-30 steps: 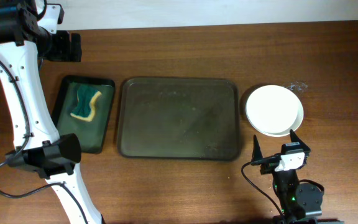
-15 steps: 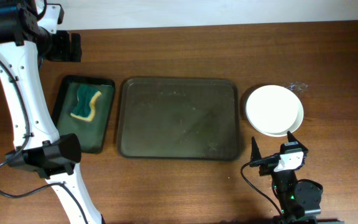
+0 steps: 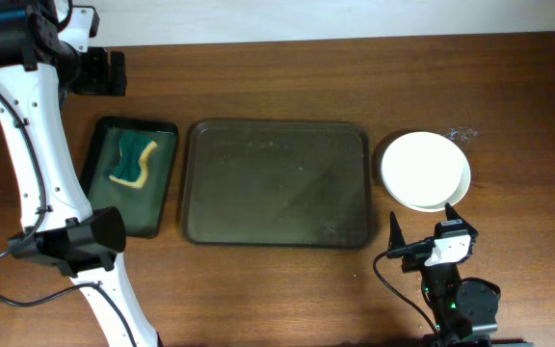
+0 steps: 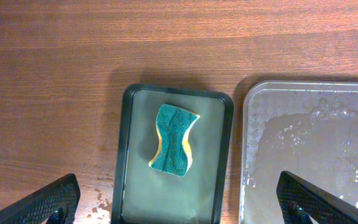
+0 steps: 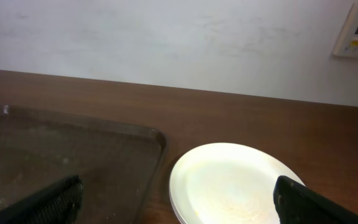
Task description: Clean dirty plates on tray and stack at the side
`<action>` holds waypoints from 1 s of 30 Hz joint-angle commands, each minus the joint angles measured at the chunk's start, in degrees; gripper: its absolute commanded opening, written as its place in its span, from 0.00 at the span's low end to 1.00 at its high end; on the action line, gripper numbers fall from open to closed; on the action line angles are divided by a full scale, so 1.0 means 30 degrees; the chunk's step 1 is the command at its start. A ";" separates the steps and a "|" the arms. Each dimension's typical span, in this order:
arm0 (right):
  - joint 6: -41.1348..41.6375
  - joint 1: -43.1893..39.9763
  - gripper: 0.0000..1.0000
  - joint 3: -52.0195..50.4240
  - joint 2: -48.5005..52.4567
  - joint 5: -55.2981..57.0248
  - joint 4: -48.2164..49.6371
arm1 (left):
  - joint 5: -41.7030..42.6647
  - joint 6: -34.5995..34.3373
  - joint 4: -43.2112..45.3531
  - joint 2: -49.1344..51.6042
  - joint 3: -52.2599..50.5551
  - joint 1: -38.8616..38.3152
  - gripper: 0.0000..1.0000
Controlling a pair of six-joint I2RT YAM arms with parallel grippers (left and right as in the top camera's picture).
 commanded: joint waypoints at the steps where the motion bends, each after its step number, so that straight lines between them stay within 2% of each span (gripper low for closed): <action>1: 0.0102 -0.0138 0.99 -0.0138 -0.0211 -0.0240 -0.0022 | 0.0138 -0.0102 0.0015 0.0102 0.0029 0.0000 0.99; 5: 0.0102 -0.0138 0.98 -0.0138 -0.0211 -0.0240 -0.0022 | 0.0138 -0.0102 0.0029 -0.1945 -0.0947 -0.0510 0.99; 14: 0.0102 -0.0138 0.98 -0.0138 -0.0211 -0.0240 -0.0022 | -0.0182 0.0299 0.0087 -1.2211 -1.0469 -0.3577 0.99; 16: 0.0102 -0.0138 0.98 -0.0138 -0.0211 -0.0240 -0.0022 | -0.0328 0.0321 0.1581 -1.4382 -1.2531 -0.3643 0.99; 20: 0.0095 -0.0138 0.98 -0.0138 -0.0211 -0.0240 -0.0022 | -0.0073 0.0328 0.8918 -1.8899 -1.9577 -0.3628 0.99; 22: 0.0102 -0.0138 0.99 -0.0138 -0.0211 -0.0240 -0.0022 | -0.0066 0.0328 1.4732 -2.2039 -2.5522 -0.3606 0.99; 26: 0.0102 -0.0138 0.98 -0.0138 -0.0211 -0.0240 -0.0022 | 0.0357 0.0335 2.4181 -2.7576 -3.5532 -0.3592 0.99; 30: 0.0102 -0.0138 0.98 -0.0138 -0.0211 -0.0240 -0.0022 | 0.0364 0.0860 3.0352 -3.2887 -4.3240 -0.3585 0.99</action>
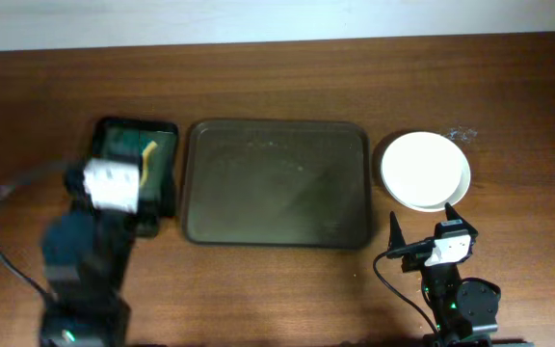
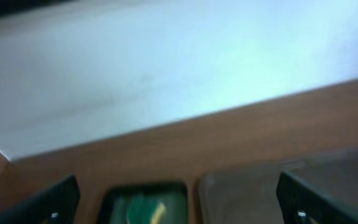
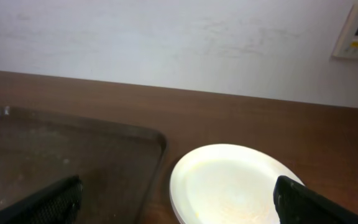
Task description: Clean dirty plates on tray and stack at the side
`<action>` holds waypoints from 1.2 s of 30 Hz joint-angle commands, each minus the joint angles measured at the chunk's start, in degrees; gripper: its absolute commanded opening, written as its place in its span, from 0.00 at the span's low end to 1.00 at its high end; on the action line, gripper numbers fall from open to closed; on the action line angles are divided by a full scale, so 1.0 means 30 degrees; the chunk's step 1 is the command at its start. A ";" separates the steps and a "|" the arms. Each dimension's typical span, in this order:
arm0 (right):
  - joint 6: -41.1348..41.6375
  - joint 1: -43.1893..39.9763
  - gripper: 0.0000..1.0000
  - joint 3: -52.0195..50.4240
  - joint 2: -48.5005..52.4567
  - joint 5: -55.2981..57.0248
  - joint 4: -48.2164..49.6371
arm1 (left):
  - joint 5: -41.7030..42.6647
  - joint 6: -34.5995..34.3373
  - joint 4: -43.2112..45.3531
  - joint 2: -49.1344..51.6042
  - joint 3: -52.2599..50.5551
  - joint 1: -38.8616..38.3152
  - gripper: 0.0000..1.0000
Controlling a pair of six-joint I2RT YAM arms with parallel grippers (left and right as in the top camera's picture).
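Note:
A stack of white plates (image 1: 425, 171) sits on the table right of the big grey tray (image 1: 277, 183); the tray holds only wet smears. My right gripper (image 3: 178, 186) is open and empty, low on the table just in front of the plates (image 3: 235, 186). My left gripper (image 2: 178, 182) is also open and empty, its view blurred. It faces the wall from the near end of the small black tray (image 2: 145, 200), which holds the green-and-yellow sponge (image 2: 149, 211). In the overhead view the left wrist (image 1: 112, 185) covers part of that black tray (image 1: 133, 135).
The white wall runs along the table's far edge (image 3: 166, 93), with a small wall panel at the right. The folded left arm (image 1: 75, 260) fills the near left corner. A few crumbs (image 1: 462, 133) lie behind the plates.
The left arm stood stretched high, its wrist looking straight down on the sponge tray; now it is folded low at the near left, with the wrist facing the wall. The right arm has not moved.

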 commanded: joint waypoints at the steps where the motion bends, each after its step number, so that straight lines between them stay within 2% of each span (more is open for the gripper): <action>1: 0.0109 -0.0124 0.98 -0.0138 -0.0138 -0.0182 -0.0015 | 0.0277 0.1093 0.3716 -0.4685 -0.6120 0.0022 0.99; 5: 0.0109 -0.0124 0.98 -0.0138 -0.0138 -0.0182 -0.0015 | 0.0415 0.1566 0.4554 -0.8313 -0.9690 0.0634 0.99; 7: 0.0102 -0.0124 0.98 -0.0138 -0.0138 -0.0182 -0.0015 | 0.1290 0.3271 0.4546 -1.0098 -1.1111 0.0860 1.00; 13: 0.0109 -0.0124 0.98 -0.0138 -0.0138 -0.0182 -0.0015 | 0.1260 0.4743 0.4393 -1.2837 -1.3544 0.0860 0.99; 18: 0.0109 -0.0124 0.98 -0.0138 -0.0138 -0.0182 -0.0015 | 0.1268 0.4721 0.3031 -1.3056 -1.4324 0.0860 0.99; 36: 0.0102 -0.0124 0.98 -0.0138 -0.0138 -0.0182 -0.0015 | 0.1195 0.4728 0.3111 -1.3063 -1.4324 0.0852 0.99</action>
